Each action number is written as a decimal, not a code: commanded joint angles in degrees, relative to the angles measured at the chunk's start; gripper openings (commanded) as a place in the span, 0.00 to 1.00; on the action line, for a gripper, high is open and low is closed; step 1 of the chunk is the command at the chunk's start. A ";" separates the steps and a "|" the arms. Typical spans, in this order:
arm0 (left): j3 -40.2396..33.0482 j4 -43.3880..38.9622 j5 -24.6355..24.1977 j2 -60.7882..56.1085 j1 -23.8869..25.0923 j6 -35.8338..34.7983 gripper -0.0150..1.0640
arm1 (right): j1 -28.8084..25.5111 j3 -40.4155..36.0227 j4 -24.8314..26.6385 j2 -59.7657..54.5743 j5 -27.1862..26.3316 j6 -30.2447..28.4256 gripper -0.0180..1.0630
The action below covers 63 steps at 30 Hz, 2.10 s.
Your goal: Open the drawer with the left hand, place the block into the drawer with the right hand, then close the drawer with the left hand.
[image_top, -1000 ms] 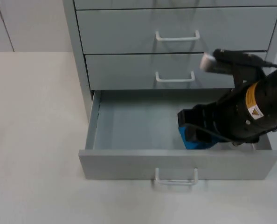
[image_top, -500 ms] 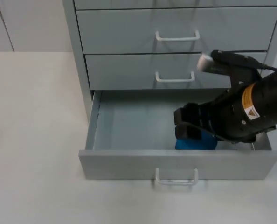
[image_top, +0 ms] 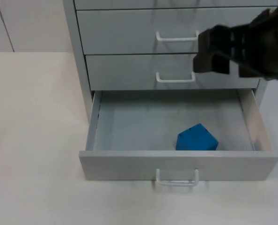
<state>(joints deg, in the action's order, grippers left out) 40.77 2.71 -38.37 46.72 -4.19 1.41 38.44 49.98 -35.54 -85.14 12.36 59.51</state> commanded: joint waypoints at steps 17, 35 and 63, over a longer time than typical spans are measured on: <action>-0.27 0.42 0.87 -0.44 0.20 -0.01 0.99 | 10.06 0.10 16.35 12.74 24.03 -27.71 0.68; -0.27 0.52 1.24 -0.44 0.20 -0.01 0.99 | 0.74 0.10 16.46 21.66 36.16 -34.71 0.68; -0.27 0.31 0.91 -0.44 0.20 -0.01 0.99 | -41.38 0.10 37.31 34.39 39.90 -57.46 0.68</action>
<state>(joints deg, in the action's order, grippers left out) 40.77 2.60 -38.00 46.72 -4.19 1.52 -2.49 49.98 1.39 -50.80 53.24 2.72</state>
